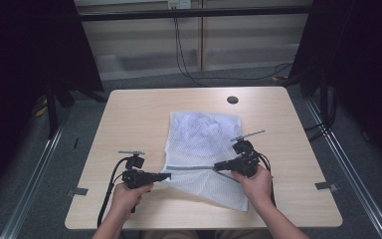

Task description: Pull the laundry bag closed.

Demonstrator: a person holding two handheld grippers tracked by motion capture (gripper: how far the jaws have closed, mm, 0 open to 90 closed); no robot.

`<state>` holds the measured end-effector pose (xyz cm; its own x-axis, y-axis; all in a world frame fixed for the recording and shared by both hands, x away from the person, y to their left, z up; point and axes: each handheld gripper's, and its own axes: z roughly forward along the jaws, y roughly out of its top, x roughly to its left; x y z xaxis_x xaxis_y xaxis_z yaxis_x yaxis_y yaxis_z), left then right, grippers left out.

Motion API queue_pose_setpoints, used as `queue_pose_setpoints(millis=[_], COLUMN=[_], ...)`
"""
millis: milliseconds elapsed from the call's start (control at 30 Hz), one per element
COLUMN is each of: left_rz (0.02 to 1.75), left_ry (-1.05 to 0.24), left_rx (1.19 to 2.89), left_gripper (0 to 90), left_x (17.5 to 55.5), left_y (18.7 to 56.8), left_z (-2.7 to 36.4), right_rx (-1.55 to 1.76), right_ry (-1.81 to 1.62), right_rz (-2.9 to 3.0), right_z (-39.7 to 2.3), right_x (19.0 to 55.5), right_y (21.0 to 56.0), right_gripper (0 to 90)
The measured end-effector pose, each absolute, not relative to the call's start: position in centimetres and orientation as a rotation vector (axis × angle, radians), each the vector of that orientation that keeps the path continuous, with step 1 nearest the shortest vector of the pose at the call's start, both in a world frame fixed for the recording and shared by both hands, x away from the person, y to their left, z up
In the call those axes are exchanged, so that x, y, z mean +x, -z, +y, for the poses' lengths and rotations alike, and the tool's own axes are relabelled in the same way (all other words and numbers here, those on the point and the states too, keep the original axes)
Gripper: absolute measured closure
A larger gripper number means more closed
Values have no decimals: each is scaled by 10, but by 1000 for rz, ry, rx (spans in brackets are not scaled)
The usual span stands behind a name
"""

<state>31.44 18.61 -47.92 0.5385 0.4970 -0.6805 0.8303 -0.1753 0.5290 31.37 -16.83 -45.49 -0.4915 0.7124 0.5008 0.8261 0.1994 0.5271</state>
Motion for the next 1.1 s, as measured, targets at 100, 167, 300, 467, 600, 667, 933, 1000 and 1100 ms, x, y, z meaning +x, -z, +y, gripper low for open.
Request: queue_pose_setpoints(millis=[100,167,300,467,600,667,933,1000,1100], left_rz=[1094,1091,1092,1094,1087,1088,1094,1098,1098], left_ry=[449,444,451,445,442,442,447,452,450], left_rx=[1833,1836,1827,1833,1840,1839,1827,1821,1826], left_gripper=[890,890,890,890,890,890,890,890,890], left_x=[314,314,314,314,315,314,313,313,313], left_y=[479,479,478,479,479,479,478,478,478], left_z=[186,186,187,186,187,186,188,187,187], right_rx=[-1497,-1499,-1508,-1510,-1502,-1500,-1525,-1525,-1533], right_ry=[1173,1173,1173,1177,1180,1179,1172,1172,1167], right_rz=[-2318,-2317,-2317,-2312,-2315,-2318,-2322,-2323,-2328], right_z=[-169,-169,-171,-173,-173,-173,-182,-182,-182], right_x=[314,314,314,313,313,313,312,312,312], right_y=[455,455,456,455,456,457,457,457,457], right_gripper=[872,873,872,872,872,872,872,872,872])
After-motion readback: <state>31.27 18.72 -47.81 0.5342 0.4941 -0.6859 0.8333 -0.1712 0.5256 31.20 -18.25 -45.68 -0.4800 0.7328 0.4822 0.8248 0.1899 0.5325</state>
